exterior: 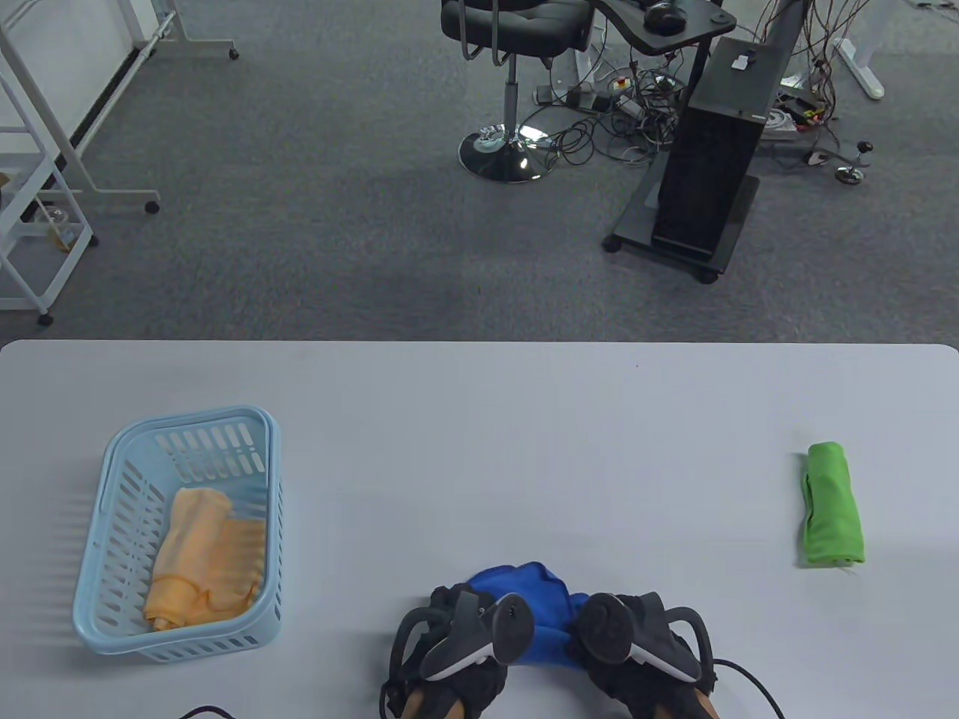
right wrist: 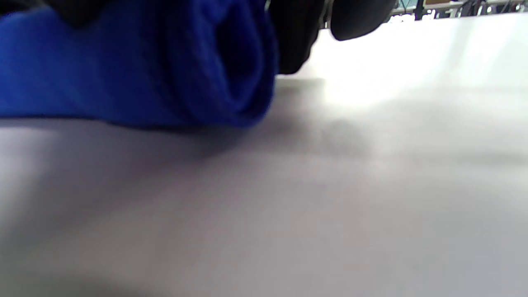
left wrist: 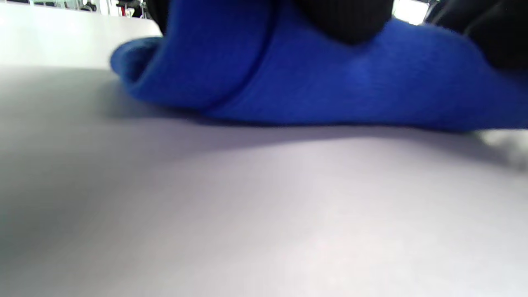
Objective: Roll rectangular towel into towel roll
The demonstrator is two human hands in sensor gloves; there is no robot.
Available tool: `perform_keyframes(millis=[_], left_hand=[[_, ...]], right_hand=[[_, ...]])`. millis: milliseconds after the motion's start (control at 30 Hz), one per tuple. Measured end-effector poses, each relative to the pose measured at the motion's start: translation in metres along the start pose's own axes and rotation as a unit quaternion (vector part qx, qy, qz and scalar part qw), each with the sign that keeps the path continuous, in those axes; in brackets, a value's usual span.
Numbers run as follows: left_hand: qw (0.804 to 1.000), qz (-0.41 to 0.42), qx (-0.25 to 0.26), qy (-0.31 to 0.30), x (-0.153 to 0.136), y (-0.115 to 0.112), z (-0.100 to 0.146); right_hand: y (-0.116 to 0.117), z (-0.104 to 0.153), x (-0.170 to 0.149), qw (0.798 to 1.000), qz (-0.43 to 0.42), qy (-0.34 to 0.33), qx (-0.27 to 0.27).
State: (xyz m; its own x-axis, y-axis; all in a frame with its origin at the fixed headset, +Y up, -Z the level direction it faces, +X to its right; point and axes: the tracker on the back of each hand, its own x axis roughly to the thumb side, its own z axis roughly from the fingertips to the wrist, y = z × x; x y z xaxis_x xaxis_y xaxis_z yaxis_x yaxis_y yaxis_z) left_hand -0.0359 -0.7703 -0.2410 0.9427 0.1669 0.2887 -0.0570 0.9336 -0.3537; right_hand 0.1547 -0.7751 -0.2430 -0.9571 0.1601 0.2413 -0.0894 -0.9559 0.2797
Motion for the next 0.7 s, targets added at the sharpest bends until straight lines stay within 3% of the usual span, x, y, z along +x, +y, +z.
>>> perform_keyframes(millis=[167, 233, 367, 500, 600, 700], left_hand=[[0.999, -0.029, 0.002, 0.021, 0.003, -0.001, -0.001], [0.999, -0.032, 0.031, 0.022, 0.004, 0.001, -0.001], [0.996, -0.063, 0.065, 0.006, 0.010, 0.002, 0.000], [0.997, -0.062, 0.052, 0.009, 0.008, 0.005, 0.002], [0.999, -0.042, 0.020, -0.001, 0.006, 0.002, 0.004], [0.996, -0.088, -0.025, 0.002, 0.010, -0.003, -0.001]], right_hand=[[-0.003, -0.001, 0.000, 1.000, -0.027, 0.006, -0.012], [-0.005, -0.002, 0.003, 0.997, -0.071, -0.003, -0.027], [-0.004, -0.003, 0.008, 0.998, -0.026, -0.014, -0.058], [-0.005, 0.001, 0.005, 0.998, -0.002, -0.013, -0.053], [-0.005, 0.002, 0.004, 1.000, -0.007, -0.014, -0.023], [0.002, -0.002, 0.006, 1.000, 0.024, -0.004, 0.018]])
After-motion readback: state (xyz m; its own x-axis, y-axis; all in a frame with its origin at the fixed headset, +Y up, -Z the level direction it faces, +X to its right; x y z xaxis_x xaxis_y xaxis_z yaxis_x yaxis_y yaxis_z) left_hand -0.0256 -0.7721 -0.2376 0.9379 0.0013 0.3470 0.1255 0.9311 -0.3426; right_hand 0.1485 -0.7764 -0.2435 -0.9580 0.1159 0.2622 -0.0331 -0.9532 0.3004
